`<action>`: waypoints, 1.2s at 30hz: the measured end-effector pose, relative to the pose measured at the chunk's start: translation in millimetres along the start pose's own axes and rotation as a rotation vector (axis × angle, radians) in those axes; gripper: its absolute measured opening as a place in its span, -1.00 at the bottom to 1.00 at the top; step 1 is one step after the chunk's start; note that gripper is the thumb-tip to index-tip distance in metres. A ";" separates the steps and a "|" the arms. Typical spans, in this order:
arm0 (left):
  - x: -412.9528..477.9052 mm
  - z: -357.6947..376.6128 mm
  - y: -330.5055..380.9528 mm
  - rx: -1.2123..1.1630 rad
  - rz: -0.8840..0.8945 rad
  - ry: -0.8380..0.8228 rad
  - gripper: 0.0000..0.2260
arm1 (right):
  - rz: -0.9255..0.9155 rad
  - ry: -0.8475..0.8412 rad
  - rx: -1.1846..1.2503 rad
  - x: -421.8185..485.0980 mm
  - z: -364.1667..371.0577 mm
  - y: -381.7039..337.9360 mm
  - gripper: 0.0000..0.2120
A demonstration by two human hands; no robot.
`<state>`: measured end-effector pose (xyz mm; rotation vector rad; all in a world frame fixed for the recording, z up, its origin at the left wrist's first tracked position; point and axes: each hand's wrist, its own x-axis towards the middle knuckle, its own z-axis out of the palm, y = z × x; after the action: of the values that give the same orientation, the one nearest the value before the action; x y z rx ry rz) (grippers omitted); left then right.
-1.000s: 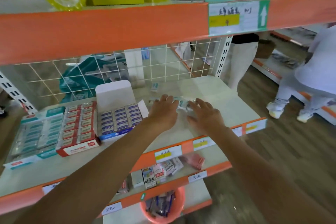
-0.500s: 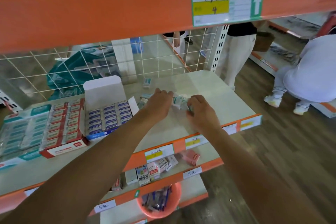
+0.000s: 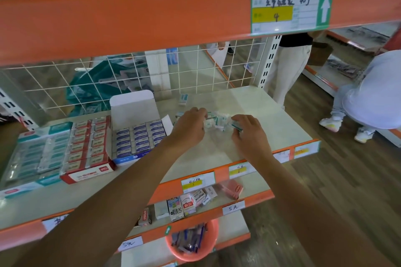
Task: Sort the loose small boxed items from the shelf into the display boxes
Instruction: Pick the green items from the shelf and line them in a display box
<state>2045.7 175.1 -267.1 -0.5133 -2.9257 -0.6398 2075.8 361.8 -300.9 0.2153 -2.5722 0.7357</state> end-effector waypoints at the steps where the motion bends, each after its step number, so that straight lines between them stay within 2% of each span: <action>1: -2.5 -2.9 -1.7 -0.009 -0.008 -0.001 -0.72 | -0.010 0.011 0.017 0.0 -0.3 -0.9 -0.68; 6: -13.5 -19.0 -6.8 -0.038 -0.055 0.011 -0.72 | -0.097 0.033 0.074 0.7 5.4 -20.4 -0.67; 14: -34.4 -41.7 -30.3 -0.093 -0.125 0.076 -0.73 | -0.201 -0.033 0.094 7.3 12.9 -69.2 -0.69; 21: -61.3 -70.6 -54.2 -0.117 -0.186 0.149 -0.73 | -0.098 -0.083 0.257 17.6 16.8 -114.1 -0.84; 24: -73.6 -83.1 -68.4 -0.101 -0.208 0.169 -0.74 | -0.097 -0.053 0.307 19.4 22.9 -134.0 -0.86; 31: -104.6 -110.7 -104.0 -0.025 -0.211 0.212 -0.75 | -0.184 -0.094 0.343 20.6 43.0 -178.9 -0.82; 36: -124.0 -126.6 -124.9 -0.067 -0.292 0.235 -0.70 | -0.139 -0.172 0.374 21.3 62.5 -211.1 -0.73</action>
<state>2122.3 -22.6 -221.8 -0.0097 -2.7814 -0.7727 2089.5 149.5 -240.4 0.5913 -2.5222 1.1850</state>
